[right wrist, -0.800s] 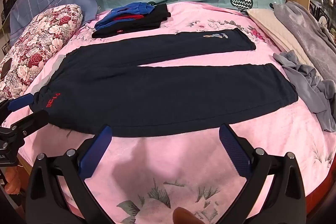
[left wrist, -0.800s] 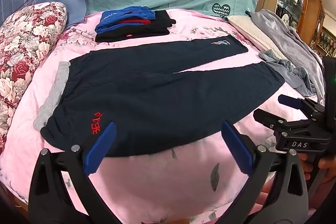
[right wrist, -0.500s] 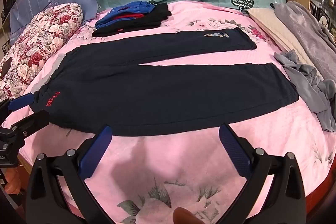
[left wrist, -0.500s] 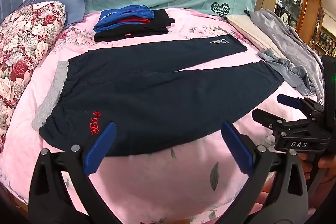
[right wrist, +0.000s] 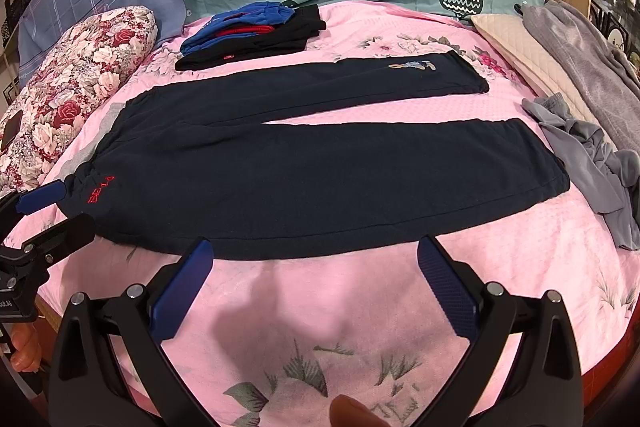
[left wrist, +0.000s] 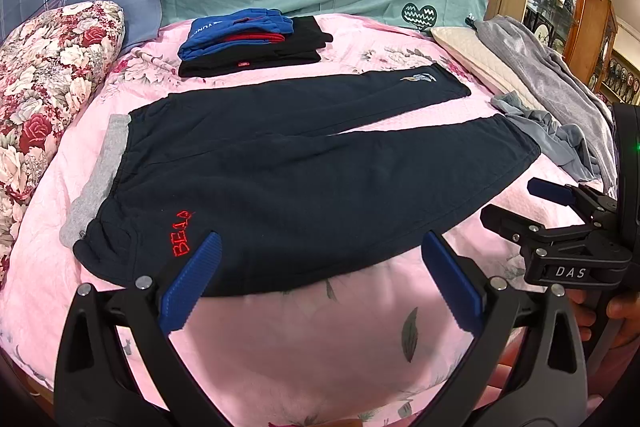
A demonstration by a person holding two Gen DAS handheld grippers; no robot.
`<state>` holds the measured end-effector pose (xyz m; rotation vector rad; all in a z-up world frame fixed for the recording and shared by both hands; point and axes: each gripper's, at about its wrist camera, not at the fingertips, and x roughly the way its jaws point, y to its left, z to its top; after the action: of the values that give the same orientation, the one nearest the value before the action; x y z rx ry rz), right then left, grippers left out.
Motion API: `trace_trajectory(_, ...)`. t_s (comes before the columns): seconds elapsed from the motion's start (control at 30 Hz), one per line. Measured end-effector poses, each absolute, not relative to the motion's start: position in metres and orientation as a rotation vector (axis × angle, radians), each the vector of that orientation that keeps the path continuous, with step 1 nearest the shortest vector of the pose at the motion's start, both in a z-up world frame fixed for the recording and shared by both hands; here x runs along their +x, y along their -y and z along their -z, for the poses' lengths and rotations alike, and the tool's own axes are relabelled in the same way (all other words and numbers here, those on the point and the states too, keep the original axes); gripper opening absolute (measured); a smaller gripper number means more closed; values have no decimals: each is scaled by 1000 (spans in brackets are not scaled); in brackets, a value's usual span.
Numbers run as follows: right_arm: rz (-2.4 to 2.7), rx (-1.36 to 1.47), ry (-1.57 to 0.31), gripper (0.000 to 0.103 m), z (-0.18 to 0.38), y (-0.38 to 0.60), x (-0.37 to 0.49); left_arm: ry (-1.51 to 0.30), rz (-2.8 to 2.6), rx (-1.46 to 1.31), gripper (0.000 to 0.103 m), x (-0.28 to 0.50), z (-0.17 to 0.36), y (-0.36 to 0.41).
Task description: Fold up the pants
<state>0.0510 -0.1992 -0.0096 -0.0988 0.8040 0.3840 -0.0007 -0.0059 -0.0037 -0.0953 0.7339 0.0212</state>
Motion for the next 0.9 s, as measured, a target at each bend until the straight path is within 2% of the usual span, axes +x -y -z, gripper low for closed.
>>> trace_trajectory(0.9, -385, -96, -807, 102, 10, 198, 51, -739, -21, -92, 101, -2, 9, 8)
